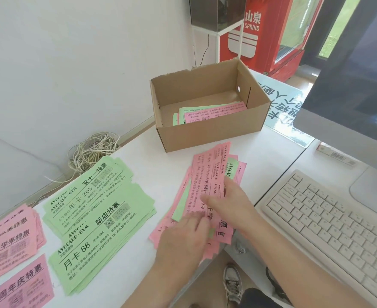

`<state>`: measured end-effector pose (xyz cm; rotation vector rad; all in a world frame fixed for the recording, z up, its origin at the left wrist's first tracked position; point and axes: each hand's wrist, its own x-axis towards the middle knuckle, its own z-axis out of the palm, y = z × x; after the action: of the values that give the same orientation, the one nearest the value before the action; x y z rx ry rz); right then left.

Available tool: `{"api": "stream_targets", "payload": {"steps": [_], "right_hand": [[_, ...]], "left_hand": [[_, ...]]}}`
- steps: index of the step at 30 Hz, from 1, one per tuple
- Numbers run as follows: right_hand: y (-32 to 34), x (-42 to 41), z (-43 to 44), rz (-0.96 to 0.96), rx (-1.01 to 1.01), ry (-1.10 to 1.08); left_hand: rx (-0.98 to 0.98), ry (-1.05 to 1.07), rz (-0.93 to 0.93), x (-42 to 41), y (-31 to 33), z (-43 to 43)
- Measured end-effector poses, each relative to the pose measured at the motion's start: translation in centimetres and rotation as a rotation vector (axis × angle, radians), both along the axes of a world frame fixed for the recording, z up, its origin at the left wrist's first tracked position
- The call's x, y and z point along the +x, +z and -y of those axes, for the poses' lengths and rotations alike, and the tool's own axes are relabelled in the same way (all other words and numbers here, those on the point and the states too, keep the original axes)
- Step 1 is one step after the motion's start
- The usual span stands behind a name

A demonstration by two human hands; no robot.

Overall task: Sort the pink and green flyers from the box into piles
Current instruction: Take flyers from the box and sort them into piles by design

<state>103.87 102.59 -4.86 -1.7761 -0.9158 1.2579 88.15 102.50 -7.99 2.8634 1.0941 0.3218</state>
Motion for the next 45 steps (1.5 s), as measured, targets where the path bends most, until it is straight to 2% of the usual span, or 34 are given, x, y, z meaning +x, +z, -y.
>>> {"api": "stream_targets", "payload": {"steps": [2,4,5,7,10,11,12,14,15,19,23,26,28,32,35,38,42,45], "right_hand": [[0.5,-0.3,-0.4,0.251,0.025,0.057],[1.0,0.3,-0.5,0.377,0.034,0.147],[1.3,0.9,-0.5,0.407,0.027,0.212],[2.4,2.3,-0.7,0.485,0.012,0.387],[5.0,3.0,-1.6,0.652,0.012,0.656],[5.9,2.7,-2.0,0.705,0.038,0.738],[6.7,2.1,-2.3,0.751,0.064,0.816],[8.2,0.1,-2.9,0.814,0.101,0.95],[8.7,-1.1,-3.1,0.829,0.115,0.998],[9.4,-5.5,-3.6,0.769,0.159,1.076],[8.7,-8.3,-3.9,0.66,0.054,1.075],[6.5,-10.8,-3.4,0.519,0.067,0.932],[4.6,-12.7,-2.9,0.514,0.063,0.863],[1.5,-15.7,-1.5,0.48,-0.014,0.872],[0.5,-17.0,-1.3,0.544,-0.011,0.893],[-0.2,-17.3,-1.5,0.674,0.076,0.904],[0.8,-16.0,-2.2,0.509,0.269,0.546],[1.2,-14.6,-2.8,0.326,0.203,0.393]], "left_hand": [[-0.221,-0.049,-0.067,0.2,0.0,0.9],[-0.433,-0.023,-0.101,-0.4,0.4,1.1],[-0.531,0.014,-0.042,-1.0,1.2,1.2],[-0.621,0.122,0.206,-2.3,3.5,1.1],[-0.389,0.389,0.554,-4.8,6.7,-0.4],[-0.431,0.483,0.624,-5.8,7.7,-1.1],[-0.561,0.55,0.703,-6.7,8.3,-1.5],[-0.813,0.583,0.85,-8.4,8.8,-1.7],[-0.86,0.59,0.909,-9.2,9.0,-1.2],[-0.757,0.839,1.118,-13.1,8.8,1.5],[-0.595,1.111,1.254,-17.8,7.0,4.3],[-0.542,1.2,1.267,-20.3,5.5,6.8],[-0.569,1.261,1.252,-21.8,4.1,8.3],[-0.688,1.301,1.18,-24.3,2.1,10.6],[-0.63,1.356,1.035,-25.6,1.2,11.7],[-0.522,1.399,0.824,-26.3,0.6,12.1],[-0.42,1.443,0.667,-26.6,0.5,12.1],[-0.398,1.472,0.648,-26.8,0.2,11.9]]}}
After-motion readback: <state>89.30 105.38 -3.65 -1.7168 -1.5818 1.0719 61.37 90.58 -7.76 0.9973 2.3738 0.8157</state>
